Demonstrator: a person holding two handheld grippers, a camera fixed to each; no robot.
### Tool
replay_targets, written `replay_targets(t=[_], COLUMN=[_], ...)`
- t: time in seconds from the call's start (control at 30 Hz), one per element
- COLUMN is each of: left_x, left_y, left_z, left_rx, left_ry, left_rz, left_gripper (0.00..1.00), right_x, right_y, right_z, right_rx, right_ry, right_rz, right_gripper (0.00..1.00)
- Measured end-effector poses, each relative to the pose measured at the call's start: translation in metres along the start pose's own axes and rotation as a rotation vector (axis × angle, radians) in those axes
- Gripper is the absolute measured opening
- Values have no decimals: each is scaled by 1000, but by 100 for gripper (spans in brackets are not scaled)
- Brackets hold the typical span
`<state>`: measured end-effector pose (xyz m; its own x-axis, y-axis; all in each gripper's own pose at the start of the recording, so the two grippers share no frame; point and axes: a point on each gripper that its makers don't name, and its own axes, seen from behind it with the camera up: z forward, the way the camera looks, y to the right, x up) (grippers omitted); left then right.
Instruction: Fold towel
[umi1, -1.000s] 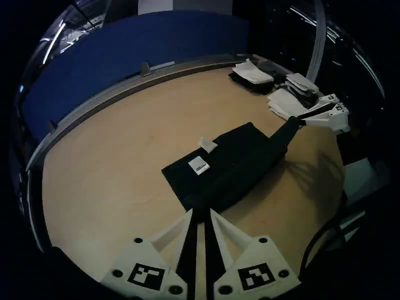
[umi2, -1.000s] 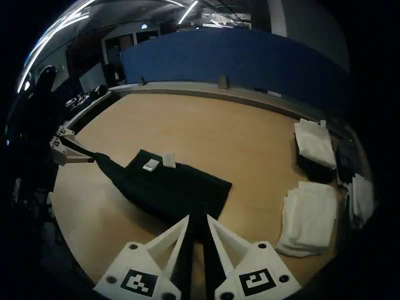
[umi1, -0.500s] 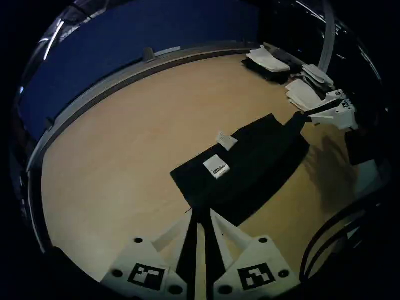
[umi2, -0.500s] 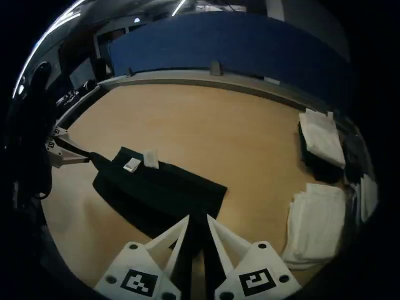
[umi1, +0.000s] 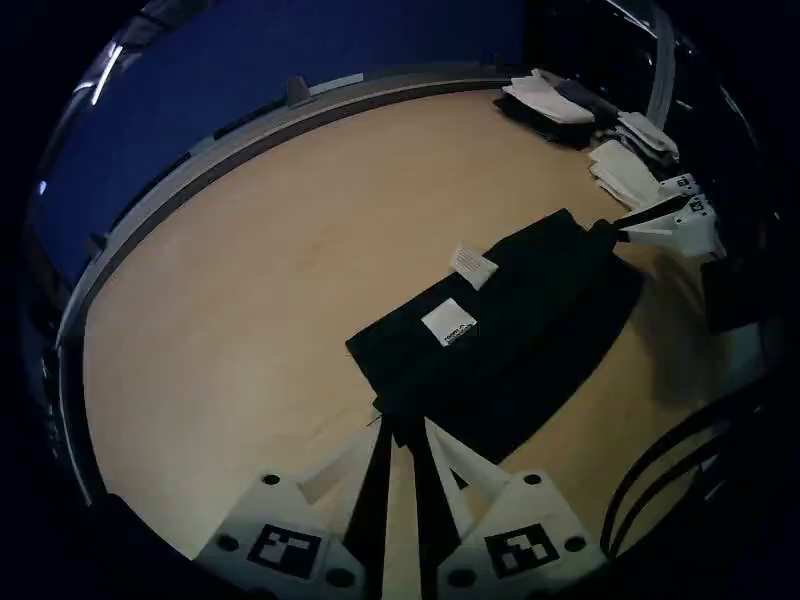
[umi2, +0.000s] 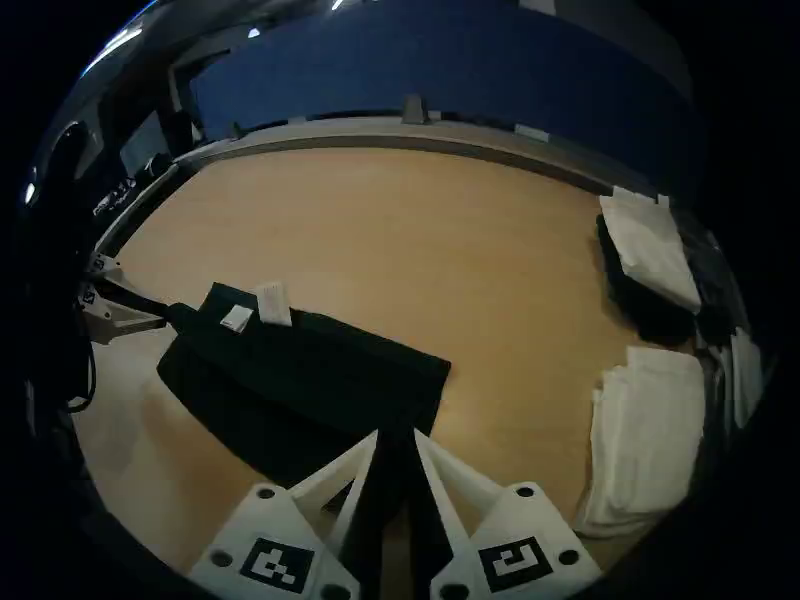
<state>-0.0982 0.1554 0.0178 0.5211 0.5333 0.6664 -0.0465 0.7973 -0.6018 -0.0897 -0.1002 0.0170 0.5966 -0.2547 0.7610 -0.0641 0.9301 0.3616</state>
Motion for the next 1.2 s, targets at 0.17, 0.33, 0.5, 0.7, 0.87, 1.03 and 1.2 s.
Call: replay_targets(t=[0.17, 0.33, 0.5, 0.7, 0.87, 1.03, 1.2], left_x=[-1, 0, 3, 8, 12, 15, 19], left_y=[-6, -13, -20, -31, -38, -46, -52], left_z=[8, 15, 20, 21, 21, 19, 14], left_rx=[18, 44, 63, 81, 99, 114, 129], left_ry=[-10, -13, -12, -5, 0, 13, 35], left_rz=[2, 6, -8, -24, -30, -41, -58], left_gripper=[25, 27, 35, 46, 58, 74, 89], right_x=[-2, -1, 3, 9, 14, 21, 28], right_y=[1, 7, 17, 24, 27, 30, 32], right_z=[8, 14, 20, 24, 25, 24, 20], right_rx=[-19, -61, -112, -147, -165, -178, -186], right_ry=[-25, -28, -26, -19, -5, 15, 40], right_rz=[-16, -28, -34, -40, -36, -30, -28], right_gripper=[14, 19, 33, 44, 53, 64, 71])
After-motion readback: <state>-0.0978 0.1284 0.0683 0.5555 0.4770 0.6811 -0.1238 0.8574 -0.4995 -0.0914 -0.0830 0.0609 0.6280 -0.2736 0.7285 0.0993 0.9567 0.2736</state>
